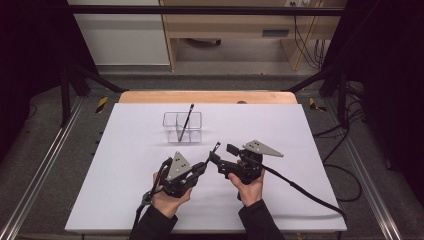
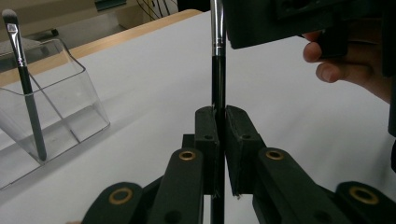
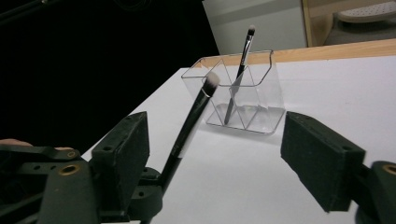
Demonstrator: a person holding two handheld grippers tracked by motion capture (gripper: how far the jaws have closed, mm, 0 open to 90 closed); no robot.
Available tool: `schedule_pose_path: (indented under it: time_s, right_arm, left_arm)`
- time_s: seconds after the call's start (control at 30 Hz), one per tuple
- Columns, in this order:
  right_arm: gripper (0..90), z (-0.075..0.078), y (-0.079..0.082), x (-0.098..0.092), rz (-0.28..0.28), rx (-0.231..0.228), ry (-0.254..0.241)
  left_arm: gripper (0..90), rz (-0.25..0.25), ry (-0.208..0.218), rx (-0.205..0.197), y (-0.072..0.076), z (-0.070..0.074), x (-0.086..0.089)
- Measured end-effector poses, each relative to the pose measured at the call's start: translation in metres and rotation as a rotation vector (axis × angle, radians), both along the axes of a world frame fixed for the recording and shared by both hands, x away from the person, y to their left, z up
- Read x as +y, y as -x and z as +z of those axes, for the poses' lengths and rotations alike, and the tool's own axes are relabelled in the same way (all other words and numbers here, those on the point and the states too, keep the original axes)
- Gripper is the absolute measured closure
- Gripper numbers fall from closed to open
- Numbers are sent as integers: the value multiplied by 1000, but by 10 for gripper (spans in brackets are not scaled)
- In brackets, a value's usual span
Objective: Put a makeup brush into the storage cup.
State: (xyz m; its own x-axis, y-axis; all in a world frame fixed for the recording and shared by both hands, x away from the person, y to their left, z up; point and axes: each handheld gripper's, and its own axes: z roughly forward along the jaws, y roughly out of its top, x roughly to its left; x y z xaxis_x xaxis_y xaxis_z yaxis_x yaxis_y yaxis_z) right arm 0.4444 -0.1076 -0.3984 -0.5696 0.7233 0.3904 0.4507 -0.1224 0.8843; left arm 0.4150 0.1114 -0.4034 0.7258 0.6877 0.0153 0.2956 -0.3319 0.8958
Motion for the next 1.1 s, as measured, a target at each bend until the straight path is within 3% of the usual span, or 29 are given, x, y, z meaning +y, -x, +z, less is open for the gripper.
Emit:
schedule_pose_path:
  time_s: [0.9, 1.1]
  right_arm:
    - [783, -2, 0, 4, 38, 53, -93]
    - [836, -1, 2, 4, 65, 47, -119]
  left_arm:
    - [833, 5, 23, 2, 5, -7, -9]
    - [831, 0, 30, 0, 5, -8, -9]
